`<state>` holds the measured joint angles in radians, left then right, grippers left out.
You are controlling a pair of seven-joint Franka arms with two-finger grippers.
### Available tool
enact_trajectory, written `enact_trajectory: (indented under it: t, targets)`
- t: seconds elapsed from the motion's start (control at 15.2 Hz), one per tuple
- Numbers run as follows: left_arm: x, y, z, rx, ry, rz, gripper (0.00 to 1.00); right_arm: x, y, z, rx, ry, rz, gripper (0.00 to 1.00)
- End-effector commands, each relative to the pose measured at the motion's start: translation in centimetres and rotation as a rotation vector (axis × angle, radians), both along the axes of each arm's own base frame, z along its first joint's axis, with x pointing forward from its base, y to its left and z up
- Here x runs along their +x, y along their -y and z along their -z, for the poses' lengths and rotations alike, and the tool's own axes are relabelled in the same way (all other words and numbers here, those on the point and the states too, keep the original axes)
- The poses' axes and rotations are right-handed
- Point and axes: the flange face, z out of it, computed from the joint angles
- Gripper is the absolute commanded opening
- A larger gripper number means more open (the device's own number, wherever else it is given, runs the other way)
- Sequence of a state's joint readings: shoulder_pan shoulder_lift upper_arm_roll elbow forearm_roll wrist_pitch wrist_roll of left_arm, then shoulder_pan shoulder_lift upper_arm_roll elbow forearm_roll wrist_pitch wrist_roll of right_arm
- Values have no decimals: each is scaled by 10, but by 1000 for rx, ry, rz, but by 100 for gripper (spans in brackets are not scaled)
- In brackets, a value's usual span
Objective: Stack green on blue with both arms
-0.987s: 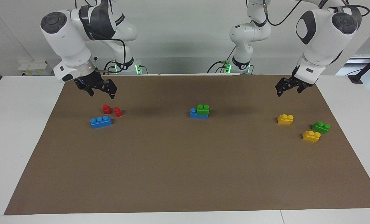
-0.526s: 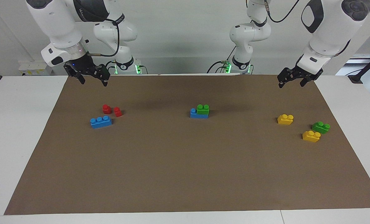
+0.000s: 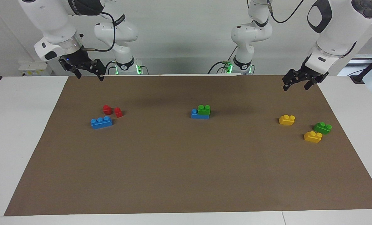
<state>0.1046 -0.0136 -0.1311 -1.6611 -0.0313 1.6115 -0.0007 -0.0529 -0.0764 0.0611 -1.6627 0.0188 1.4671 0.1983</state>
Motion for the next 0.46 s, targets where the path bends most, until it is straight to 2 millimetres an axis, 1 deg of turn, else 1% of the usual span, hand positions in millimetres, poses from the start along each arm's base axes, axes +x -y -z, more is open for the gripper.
enact_trajectory:
  t: [0.0,0.39]
  targets:
    - [-2,-1,1,-10,-3,16,100,2,2,-3,4,-3,-24,100]
    - [-4,-1,1,-8,-17,17,100,2,3,-3,-9,0,-28,100]
